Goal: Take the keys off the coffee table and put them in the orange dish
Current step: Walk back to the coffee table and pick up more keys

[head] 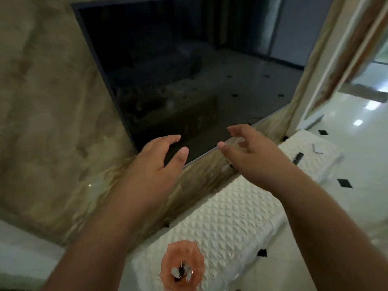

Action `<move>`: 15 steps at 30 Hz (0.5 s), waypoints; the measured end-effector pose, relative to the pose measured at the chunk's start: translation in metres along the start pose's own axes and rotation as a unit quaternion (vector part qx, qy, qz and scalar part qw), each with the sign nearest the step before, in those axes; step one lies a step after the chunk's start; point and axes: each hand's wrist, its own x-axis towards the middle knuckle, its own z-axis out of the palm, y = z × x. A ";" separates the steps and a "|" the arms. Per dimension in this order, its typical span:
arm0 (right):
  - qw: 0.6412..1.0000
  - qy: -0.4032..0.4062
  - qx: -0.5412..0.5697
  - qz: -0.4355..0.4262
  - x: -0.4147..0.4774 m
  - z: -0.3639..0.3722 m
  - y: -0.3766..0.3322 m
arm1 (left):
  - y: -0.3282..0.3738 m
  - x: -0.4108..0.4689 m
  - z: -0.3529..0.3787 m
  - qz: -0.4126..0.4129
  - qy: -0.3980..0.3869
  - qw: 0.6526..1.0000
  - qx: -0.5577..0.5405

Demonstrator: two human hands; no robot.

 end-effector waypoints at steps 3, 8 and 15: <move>0.997 0.054 -0.010 0.045 -0.035 0.002 0.003 | -0.005 -0.004 -0.003 0.035 -0.036 0.998 0.029; 0.978 0.153 -0.030 0.141 -0.108 -0.013 0.016 | 0.008 -0.012 0.020 0.109 -0.142 0.984 -0.007; 0.918 0.265 -0.044 0.291 -0.229 -0.062 0.046 | 0.067 -0.043 0.090 0.192 -0.283 0.940 -0.020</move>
